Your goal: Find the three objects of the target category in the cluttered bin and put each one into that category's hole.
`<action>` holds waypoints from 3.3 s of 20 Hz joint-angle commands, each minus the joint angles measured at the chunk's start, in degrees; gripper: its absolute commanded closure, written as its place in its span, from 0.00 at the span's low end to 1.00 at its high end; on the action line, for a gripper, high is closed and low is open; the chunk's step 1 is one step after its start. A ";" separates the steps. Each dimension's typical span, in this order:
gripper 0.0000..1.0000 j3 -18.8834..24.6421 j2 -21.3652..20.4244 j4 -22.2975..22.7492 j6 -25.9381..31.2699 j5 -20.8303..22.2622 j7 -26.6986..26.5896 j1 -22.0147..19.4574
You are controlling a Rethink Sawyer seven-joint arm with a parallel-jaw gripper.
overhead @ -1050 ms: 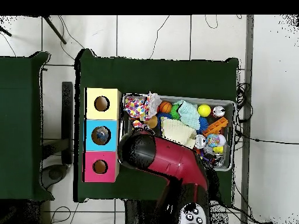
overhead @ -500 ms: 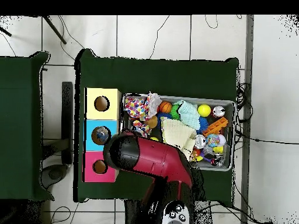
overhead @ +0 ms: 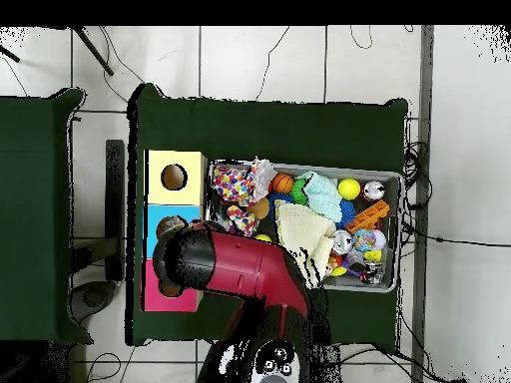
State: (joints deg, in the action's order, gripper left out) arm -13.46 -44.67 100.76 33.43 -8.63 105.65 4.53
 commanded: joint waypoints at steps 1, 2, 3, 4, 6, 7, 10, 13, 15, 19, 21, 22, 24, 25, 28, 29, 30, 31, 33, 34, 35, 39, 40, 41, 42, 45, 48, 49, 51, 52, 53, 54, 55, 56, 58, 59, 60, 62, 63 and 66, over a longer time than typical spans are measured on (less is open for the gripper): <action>1.00 1.68 0.58 -4.46 9.68 0.40 10.25 2.56; 1.00 1.35 0.69 -5.20 10.40 0.37 10.91 3.27; 1.00 1.23 0.68 -5.31 10.61 0.19 11.31 3.62; 1.00 1.02 0.70 -5.58 11.01 0.02 11.84 4.18; 1.00 0.84 0.95 -5.43 10.56 -0.33 12.41 4.86; 1.00 0.76 1.27 -5.42 10.18 -0.46 12.67 5.11; 1.00 0.35 2.08 -5.58 9.40 -0.78 13.77 6.27; 1.00 0.57 3.31 -5.78 8.11 -1.32 13.99 6.60; 1.00 0.62 4.06 -5.67 7.02 -1.57 14.20 6.90; 1.00 1.10 5.39 -5.75 5.35 -2.05 13.83 6.69; 1.00 1.44 5.75 -5.25 4.17 -2.30 13.32 6.33; 1.00 1.69 6.14 -5.10 3.41 -2.46 13.08 6.06; 1.00 1.73 7.18 -5.52 2.51 -2.54 13.09 5.99; 1.00 1.56 7.77 -5.89 2.21 -2.63 13.51 6.27; 1.00 0.71 9.19 -7.32 2.30 -2.82 14.99 7.53; 1.00 0.58 9.25 -7.78 2.88 -2.92 15.05 7.68; 1.00 0.44 9.31 -8.23 3.46 -3.02 15.11 7.84; 1.00 0.34 9.40 -8.70 4.01 -3.08 15.08 7.89; 1.00 0.24 9.65 -9.44 4.61 -3.37 15.09 7.92; 1.00 0.23 9.75 -9.64 4.72 -3.55 15.15 8.00; 1.00 0.35 10.00 -9.91 4.65 -3.77 15.02 7.87; 1.00 0.82 10.86 -10.45 3.81 -4.25 14.17 7.22; 1.00 0.80 11.04 -10.57 3.67 -4.30 14.12 7.19; 1.00 0.76 11.18 -10.62 3.43 -4.33 14.01 7.18; 1.00 0.63 11.24 -10.60 3.38 -4.43 14.20 7.43; 1.00 0.29 11.21 -10.07 2.85 -4.77 14.77 8.18; 1.00 0.37 10.87 -9.02 2.20 -5.16 14.69 8.42; 1.00 0.43 10.72 -8.52 1.86 -5.34 14.68 8.50; 1.00 0.28 10.37 -7.72 1.63 -5.56 14.96 8.95; 1.00 0.27 10.06 -7.16 1.41 -5.73 15.07 9.18; 1.00 0.23 9.83 -6.72 1.24 -5.80 15.06 9.30; 1.00 0.33 9.43 -6.11 1.07 -5.95 14.94 9.32; 1.00 0.39 9.11 -5.56 0.82 -6.02 14.82 9.35; 1.00 0.51 8.72 -4.75 0.47 -6.17 14.83 9.52; 1.00 0.48 8.29 -3.93 0.14 -6.36 14.87 9.77; 1.00 0.40 8.08 -3.45 -0.16 -6.43 14.98 9.98; 1.00 0.32 7.86 -2.98 -0.45 -6.49 15.10 10.19; 1.00 0.29 7.38 -1.89 -1.08 -6.68 15.11 10.56; 1.00 0.28 7.11 -1.29 -1.41 -6.79 15.08 10.73; 1.00 0.37 6.64 0.01 -2.34 -7.06 14.53 10.81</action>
State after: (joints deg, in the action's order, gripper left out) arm -15.48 -37.61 93.55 36.17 -13.75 105.65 15.49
